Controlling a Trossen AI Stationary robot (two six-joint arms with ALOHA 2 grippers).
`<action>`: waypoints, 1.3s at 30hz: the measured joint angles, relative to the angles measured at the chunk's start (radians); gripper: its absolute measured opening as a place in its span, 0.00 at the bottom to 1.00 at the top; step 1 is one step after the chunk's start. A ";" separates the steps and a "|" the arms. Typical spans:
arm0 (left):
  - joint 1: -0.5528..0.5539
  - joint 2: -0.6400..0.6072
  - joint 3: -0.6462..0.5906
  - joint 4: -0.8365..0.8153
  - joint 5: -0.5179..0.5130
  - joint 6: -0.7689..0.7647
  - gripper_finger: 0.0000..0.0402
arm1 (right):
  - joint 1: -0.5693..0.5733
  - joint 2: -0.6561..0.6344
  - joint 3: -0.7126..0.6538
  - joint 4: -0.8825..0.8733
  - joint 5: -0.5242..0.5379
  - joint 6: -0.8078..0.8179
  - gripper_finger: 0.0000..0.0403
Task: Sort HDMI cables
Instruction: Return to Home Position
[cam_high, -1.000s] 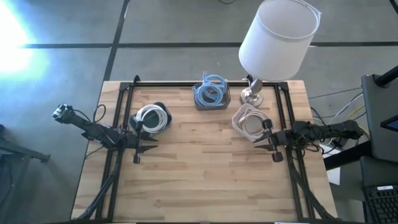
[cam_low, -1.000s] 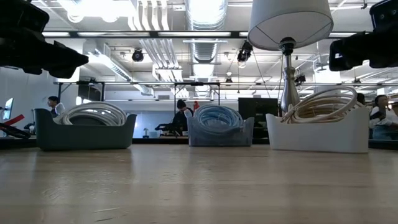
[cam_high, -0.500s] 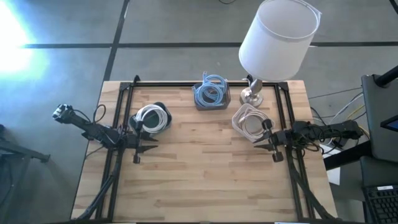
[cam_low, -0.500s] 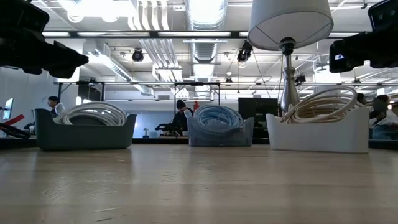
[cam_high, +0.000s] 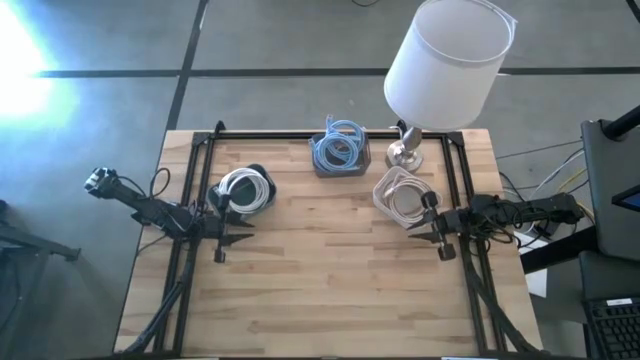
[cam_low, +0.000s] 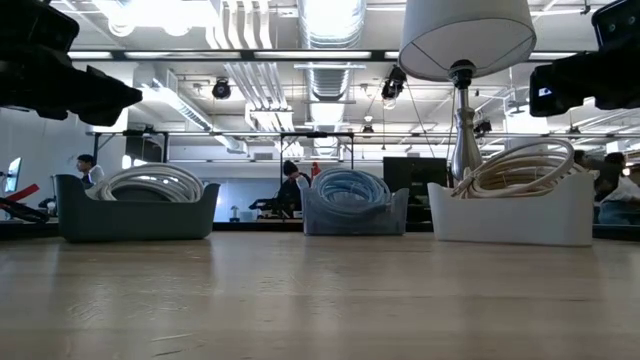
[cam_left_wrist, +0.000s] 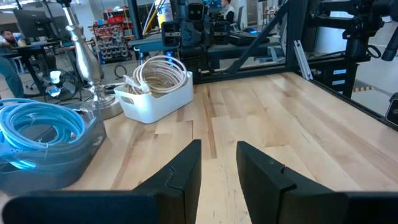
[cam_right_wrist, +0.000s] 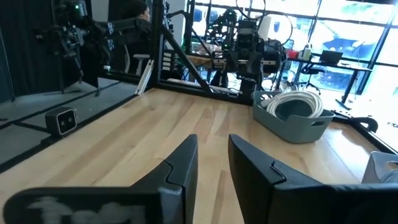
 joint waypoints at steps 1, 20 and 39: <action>0.000 0.000 0.000 0.000 0.000 0.000 0.26 | 0.000 0.000 0.000 0.000 0.000 0.000 0.21; 0.000 0.000 0.000 0.000 0.000 0.000 0.26 | 0.000 0.000 0.000 0.000 0.000 0.001 0.18; 0.000 0.000 0.000 0.000 0.000 0.000 0.26 | 0.000 0.000 0.000 0.000 0.000 0.009 0.21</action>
